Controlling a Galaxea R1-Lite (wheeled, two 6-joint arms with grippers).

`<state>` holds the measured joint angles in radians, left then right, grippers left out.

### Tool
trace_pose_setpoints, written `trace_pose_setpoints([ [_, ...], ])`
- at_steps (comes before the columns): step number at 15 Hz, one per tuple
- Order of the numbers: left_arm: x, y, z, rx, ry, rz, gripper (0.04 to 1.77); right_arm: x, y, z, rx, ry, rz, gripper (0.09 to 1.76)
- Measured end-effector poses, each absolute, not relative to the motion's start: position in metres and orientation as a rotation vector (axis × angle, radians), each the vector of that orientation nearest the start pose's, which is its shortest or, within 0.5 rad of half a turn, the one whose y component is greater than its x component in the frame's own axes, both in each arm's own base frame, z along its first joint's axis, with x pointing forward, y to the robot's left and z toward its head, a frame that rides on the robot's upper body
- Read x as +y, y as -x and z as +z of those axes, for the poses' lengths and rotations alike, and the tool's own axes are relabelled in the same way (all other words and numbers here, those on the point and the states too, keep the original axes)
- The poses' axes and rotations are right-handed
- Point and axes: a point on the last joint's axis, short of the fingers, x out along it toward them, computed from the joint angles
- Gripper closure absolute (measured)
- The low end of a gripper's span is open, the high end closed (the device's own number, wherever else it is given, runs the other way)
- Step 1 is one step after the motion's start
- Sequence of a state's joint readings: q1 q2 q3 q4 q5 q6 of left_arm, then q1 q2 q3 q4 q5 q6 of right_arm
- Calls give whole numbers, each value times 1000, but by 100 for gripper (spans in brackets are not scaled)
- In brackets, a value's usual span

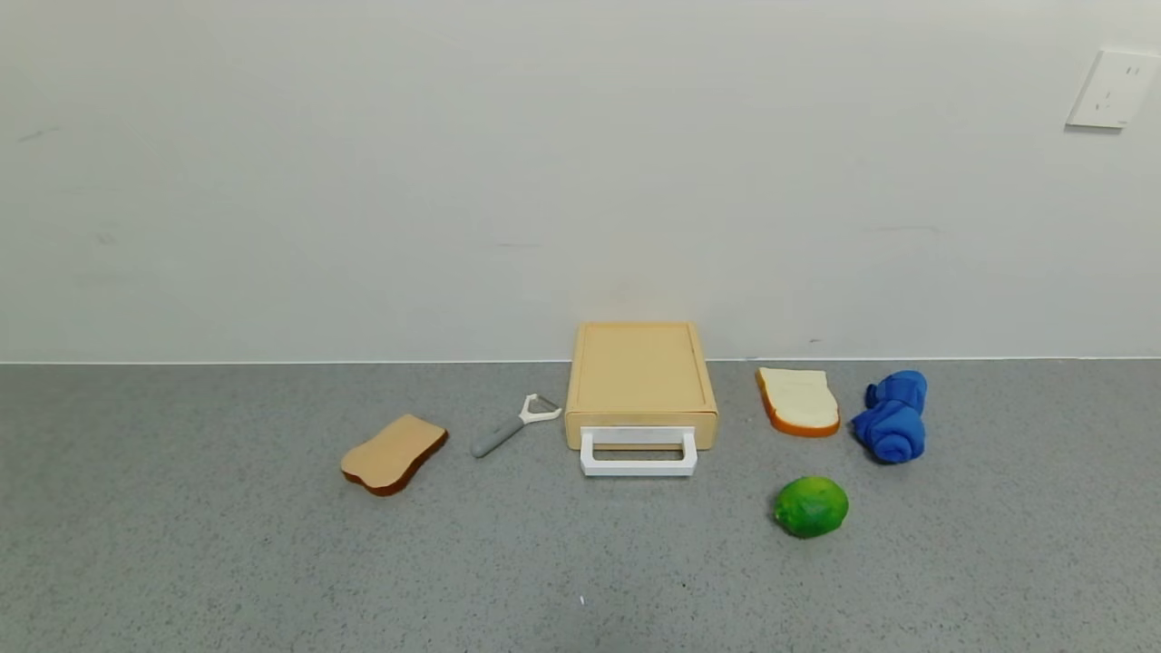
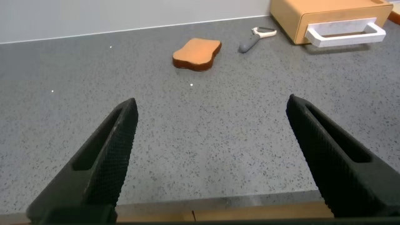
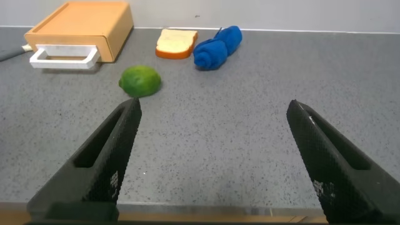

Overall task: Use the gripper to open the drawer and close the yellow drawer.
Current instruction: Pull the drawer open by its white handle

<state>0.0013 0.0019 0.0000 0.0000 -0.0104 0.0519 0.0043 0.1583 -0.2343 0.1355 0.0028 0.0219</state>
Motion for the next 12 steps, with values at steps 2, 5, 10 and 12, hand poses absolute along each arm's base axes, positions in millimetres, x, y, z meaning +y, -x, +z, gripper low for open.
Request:
trace_pose_setpoints([
  [2, 0, 23, 76, 2, -52, -9, 9, 0, 13, 151, 125, -21, 7, 14],
  [5, 0, 23, 76, 1, -52, -10, 9, 0, -18, 195, 205, -20, 13, 14],
  [10, 0, 23, 76, 2, -52, -10, 9, 5, -98, 250, 356, -16, 56, 14],
  [12, 0, 23, 76, 2, -52, -9, 9, 11, -140, 262, 416, -9, 85, 14],
])
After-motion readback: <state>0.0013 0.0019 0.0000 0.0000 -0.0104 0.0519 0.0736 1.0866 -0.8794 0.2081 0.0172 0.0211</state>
